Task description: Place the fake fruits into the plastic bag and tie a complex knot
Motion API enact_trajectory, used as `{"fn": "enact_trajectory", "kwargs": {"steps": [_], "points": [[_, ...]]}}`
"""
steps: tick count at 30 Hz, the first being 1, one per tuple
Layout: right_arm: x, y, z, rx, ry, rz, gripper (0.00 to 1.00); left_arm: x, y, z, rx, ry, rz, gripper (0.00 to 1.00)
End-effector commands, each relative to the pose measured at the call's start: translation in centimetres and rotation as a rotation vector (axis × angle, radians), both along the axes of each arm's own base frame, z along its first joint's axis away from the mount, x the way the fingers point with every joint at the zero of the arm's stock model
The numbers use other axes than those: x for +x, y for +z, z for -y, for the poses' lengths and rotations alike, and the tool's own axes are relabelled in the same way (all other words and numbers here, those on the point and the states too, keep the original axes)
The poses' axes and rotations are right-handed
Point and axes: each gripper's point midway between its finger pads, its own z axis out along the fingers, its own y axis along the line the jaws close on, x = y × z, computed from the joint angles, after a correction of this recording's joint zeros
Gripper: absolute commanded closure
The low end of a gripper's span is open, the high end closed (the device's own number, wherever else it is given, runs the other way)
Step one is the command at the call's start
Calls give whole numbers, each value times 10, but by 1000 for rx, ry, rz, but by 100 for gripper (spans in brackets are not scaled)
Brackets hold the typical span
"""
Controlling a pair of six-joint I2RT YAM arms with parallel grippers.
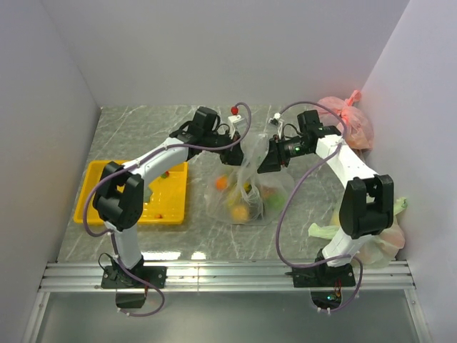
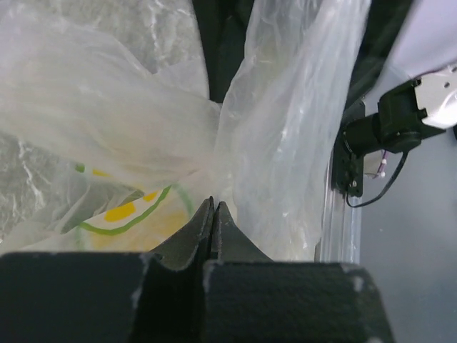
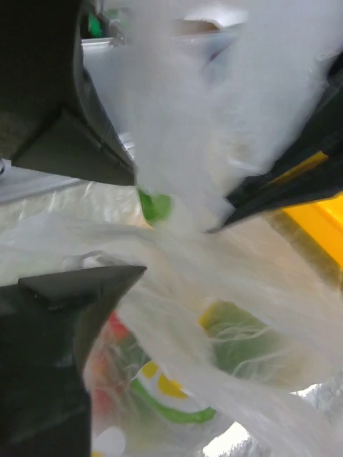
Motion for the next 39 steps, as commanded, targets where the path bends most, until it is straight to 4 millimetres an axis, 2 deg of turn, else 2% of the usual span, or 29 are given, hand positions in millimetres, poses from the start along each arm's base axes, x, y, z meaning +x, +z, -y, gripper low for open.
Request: {"fn": "enact_trajectory", "kwargs": {"steps": [1,2,7,8,14,15,17,19,20,21,22,24,25,27,28,31,34,39], "points": [[-12,25,10,38,7,78,39,13,22,7,-44,34,55,100],[-13,23,11,40,5,72,29,14,21,8,-41,38,55,100],[-6,36,3,104,-24,36,27,16,16,19,-14,50,54,100],[-3,38,0,123,-34,32,9,18,12,20,3,65,56,100],[2,39,-12,128,-26,35,9,20,1,35,62,87,52,100],[3,36,-13,119,-29,39,11,20,1,36,65,88,52,100],[4,32,-12,115,-21,43,43,19,4,36,59,85,59,100],[8,24,-10,86,-33,33,68,18,9,32,61,91,71,99],[8,23,-8,74,-30,36,87,19,11,29,64,99,69,99],[9,22,-7,69,-36,32,95,18,11,24,73,103,56,97],[11,20,-5,65,-41,30,100,21,16,15,76,123,52,88],[12,19,-3,61,-46,30,100,20,16,1,103,133,15,81],[11,20,-3,67,-42,33,100,25,25,-9,95,142,27,74],[10,22,-2,67,-41,40,100,24,31,-21,99,141,18,67],[10,23,-2,69,-41,40,100,23,37,-33,104,140,24,60],[9,23,-2,69,-30,39,100,9,54,-49,82,76,58,52],[9,23,-2,71,-25,40,100,-10,65,-48,41,10,52,52],[5,26,-4,86,-15,33,100,-14,64,-26,18,-3,43,51]]}}
